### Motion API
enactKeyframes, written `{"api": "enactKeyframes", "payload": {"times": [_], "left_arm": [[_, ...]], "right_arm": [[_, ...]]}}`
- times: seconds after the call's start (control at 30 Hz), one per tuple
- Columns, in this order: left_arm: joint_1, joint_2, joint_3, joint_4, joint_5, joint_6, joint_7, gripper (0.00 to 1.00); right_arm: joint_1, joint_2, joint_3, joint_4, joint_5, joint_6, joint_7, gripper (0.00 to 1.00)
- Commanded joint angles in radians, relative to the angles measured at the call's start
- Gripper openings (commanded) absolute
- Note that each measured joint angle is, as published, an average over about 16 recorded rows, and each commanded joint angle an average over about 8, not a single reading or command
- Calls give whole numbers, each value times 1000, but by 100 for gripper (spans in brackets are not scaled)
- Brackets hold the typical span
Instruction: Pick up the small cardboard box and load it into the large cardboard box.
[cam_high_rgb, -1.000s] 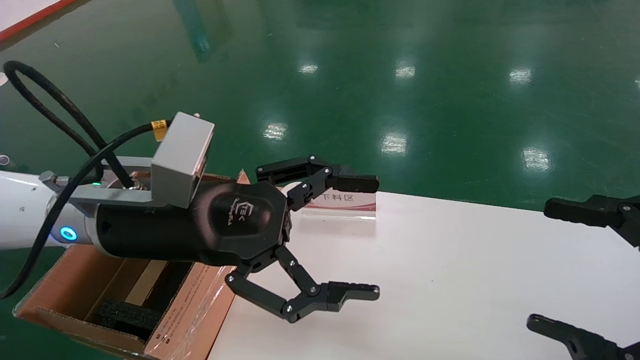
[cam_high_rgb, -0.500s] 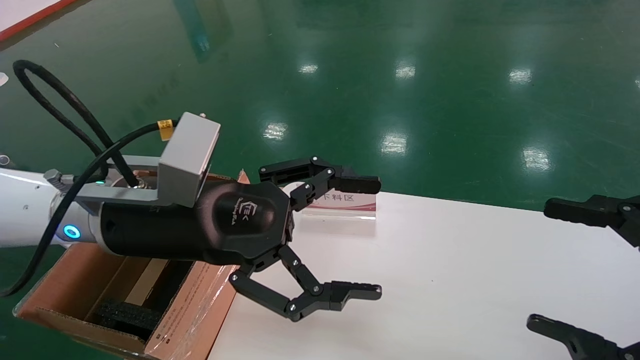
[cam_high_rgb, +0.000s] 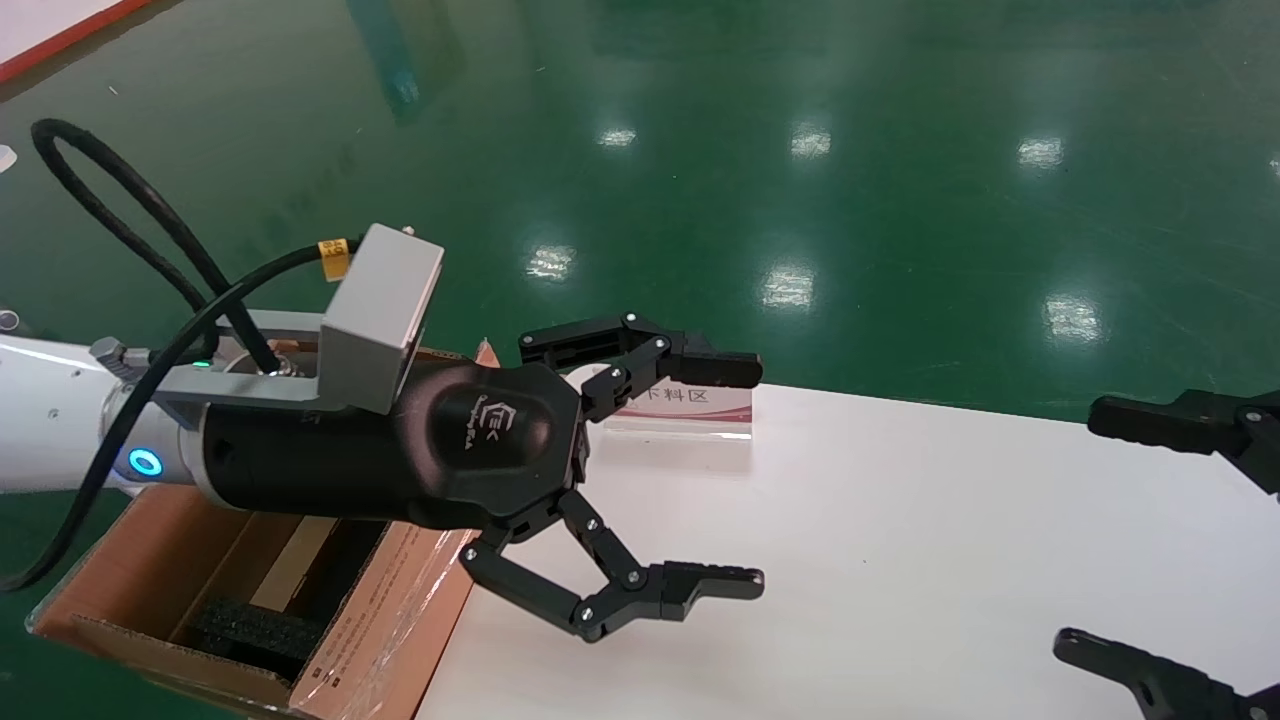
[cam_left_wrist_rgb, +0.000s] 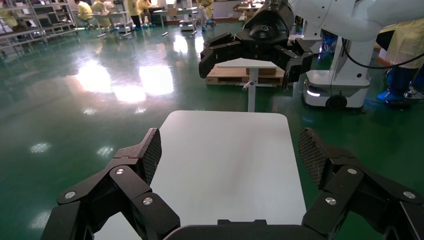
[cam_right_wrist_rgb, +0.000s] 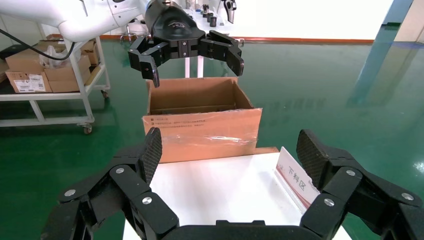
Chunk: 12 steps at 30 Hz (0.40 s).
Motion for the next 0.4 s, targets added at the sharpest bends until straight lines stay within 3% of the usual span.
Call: {"api": "enactKeyframes", "payload": {"times": [0.03, 0.4], "left_arm": [[0, 0, 1, 0, 0, 0, 0, 100], [-1, 0, 2, 0, 1, -1, -1, 100]], "right_arm": [[0, 0, 0, 0, 0, 0, 0, 100], [0, 0, 0, 0, 0, 0, 0, 100]]}}
